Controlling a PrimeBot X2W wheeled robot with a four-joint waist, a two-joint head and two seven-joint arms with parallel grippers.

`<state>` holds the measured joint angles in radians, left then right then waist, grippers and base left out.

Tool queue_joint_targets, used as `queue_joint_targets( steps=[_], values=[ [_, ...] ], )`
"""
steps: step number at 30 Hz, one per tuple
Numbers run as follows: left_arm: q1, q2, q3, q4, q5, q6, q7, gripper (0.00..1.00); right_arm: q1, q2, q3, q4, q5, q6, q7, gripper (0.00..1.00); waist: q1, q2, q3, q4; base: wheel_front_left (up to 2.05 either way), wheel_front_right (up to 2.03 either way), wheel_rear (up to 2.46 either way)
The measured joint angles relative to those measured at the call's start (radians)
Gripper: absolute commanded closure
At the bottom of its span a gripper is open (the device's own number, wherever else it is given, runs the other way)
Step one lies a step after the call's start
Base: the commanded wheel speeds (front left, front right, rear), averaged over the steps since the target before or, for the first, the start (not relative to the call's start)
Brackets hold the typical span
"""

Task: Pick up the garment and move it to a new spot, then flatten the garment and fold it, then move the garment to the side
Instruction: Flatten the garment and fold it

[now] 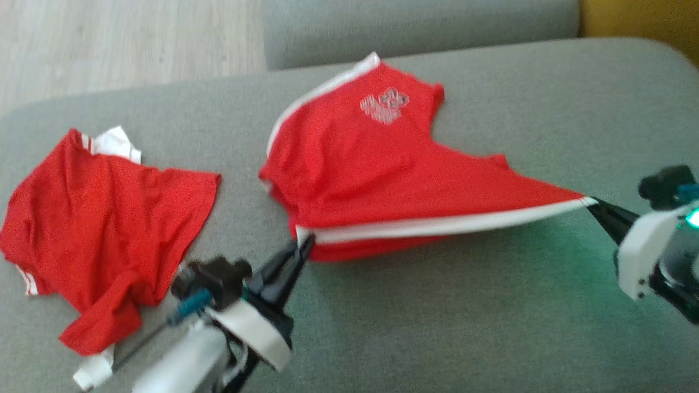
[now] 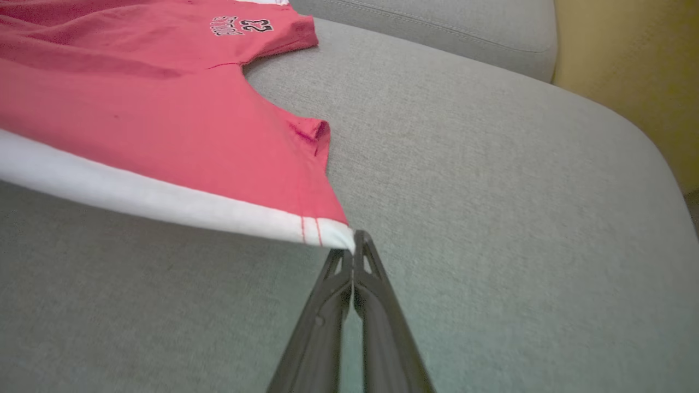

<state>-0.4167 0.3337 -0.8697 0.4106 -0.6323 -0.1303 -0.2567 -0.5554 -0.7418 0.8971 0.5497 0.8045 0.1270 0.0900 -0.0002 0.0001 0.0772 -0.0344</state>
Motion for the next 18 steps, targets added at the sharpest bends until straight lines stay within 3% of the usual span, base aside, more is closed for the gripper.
queue_joint_targets(
  steps=[9, 18],
  values=[
    [0.125, 0.002, -0.033, -0.123, -0.010, 0.020, 0.009, 1.00, 0.124, -0.137, -0.072, -0.164, 0.054, 0.000, 0.017, 1.00, 0.0000, 0.0000, -0.050, -0.017, 0.00, 0.00, 0.00],
    [0.091, 0.001, 0.000, -0.160, -0.010, 0.047, 0.009, 1.00, 0.131, -0.137, -0.215, -0.231, -0.028, 0.000, 0.011, 1.00, 0.0003, 0.0000, 0.002, -0.002, 0.00, 0.00, 0.00]
  ],
)
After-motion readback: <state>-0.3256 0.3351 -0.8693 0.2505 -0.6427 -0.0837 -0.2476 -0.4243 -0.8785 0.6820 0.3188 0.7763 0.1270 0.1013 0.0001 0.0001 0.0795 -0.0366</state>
